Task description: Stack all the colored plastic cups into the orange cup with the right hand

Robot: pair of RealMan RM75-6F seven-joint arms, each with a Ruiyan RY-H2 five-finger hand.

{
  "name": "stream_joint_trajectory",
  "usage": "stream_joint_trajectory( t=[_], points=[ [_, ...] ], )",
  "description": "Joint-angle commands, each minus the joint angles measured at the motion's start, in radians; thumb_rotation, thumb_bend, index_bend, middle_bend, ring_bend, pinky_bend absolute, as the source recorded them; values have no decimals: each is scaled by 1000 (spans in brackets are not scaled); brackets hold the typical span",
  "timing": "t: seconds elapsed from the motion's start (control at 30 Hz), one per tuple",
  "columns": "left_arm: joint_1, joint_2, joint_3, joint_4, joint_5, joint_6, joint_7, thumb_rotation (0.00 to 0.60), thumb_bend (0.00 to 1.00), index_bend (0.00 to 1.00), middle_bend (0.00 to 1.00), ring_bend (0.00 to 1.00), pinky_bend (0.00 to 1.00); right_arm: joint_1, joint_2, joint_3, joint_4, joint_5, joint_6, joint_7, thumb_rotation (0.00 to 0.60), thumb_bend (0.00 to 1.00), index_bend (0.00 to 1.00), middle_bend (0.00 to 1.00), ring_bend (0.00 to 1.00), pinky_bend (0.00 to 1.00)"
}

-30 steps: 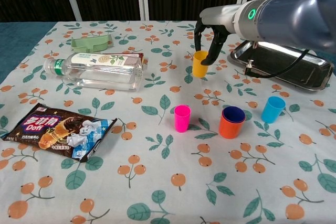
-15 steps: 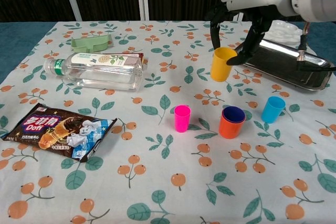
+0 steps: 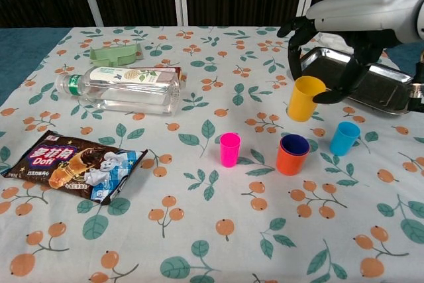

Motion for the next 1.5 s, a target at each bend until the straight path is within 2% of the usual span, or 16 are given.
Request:
stream_joint_trajectory(
  t=[0.03, 0.6, 1.5],
  points=[
    [0, 0, 0, -1, 0, 1, 0, 600, 467, 179, 67, 0, 9, -13, -12, -12, 6, -18, 9, 8, 600, 384, 487, 0, 0, 62],
    [0, 0, 0, -1, -2, 1, 5, 600, 467, 178, 67, 0, 9, -59, -62, -43, 54, -80, -2, 64, 600, 384, 487, 0, 1, 63],
    [-2, -2, 0, 0, -1, -1, 8, 600, 467, 178, 67, 0, 9, -67, -139, -32, 134, -49, -13, 65, 600, 384, 487, 0, 1, 71]
  ],
)
